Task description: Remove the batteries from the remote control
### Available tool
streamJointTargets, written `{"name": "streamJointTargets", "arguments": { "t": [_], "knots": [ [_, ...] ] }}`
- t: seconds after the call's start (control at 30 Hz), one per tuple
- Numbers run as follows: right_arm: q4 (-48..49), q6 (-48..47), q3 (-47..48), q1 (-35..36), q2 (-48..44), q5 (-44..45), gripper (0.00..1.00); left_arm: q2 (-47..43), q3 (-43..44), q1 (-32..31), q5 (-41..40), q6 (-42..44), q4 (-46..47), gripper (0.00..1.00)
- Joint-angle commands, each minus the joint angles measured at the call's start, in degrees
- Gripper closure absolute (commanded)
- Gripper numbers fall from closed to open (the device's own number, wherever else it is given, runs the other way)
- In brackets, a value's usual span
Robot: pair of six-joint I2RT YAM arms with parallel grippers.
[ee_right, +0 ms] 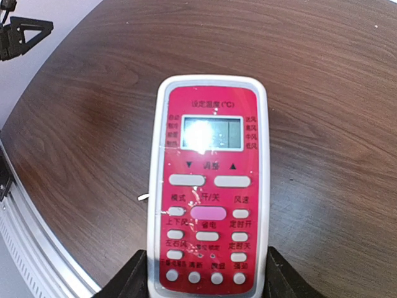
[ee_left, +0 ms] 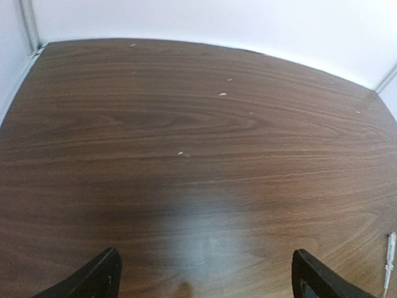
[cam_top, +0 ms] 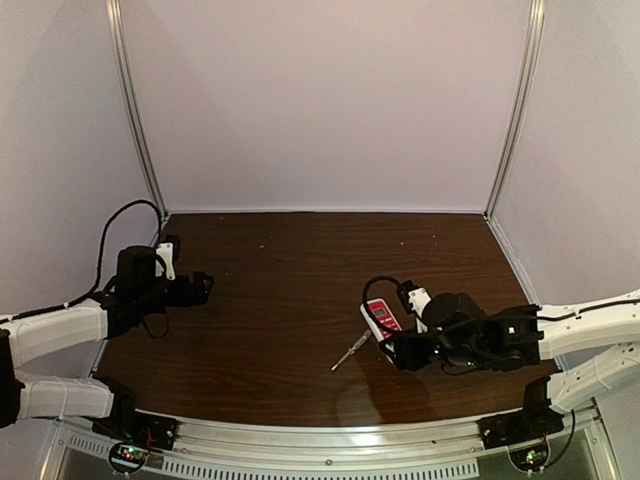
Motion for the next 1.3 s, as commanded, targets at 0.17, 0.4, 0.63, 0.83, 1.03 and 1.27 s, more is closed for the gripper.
{"name": "streamJointTargets", "arguments": {
  "t": [0.17,0.4,0.63,0.83,1.03,1.27],
  "knots": [
    [1.8,-6.1,2.7,-3.1,2.2,-19.4,0.75,-2.1,-4.0,-0.3,24.7,7.0,17.5,0.03],
    [3.2,-8.4,3.0,-3.7,1.1,-31.8,0.75,-4.4,-6.0,-1.1,35.4,7.5,24.1,0.03],
    [2.7,-9.3,3.8,-4.3,-0.7,-38.0,0.75,-1.3,-3.6,-8.3,39.0,12.8,26.0,0.05],
    [3.4,-9.1,3.8,-5.3,-1.1,-38.9,0.75,4.7,-1.9,-12.5,45.8,16.0,28.5,0.04],
    [5.5,-9.7,4.3,-6.7,0.1,-42.4,0.74,10.4,0.4,-19.0,50.2,23.6,28.6,0.03],
    [7.5,-9.5,5.5,-8.2,3.2,-49.9,0.74,12.9,2.2,-20.7,54.7,33.6,27.9,0.03]
  ]
}}
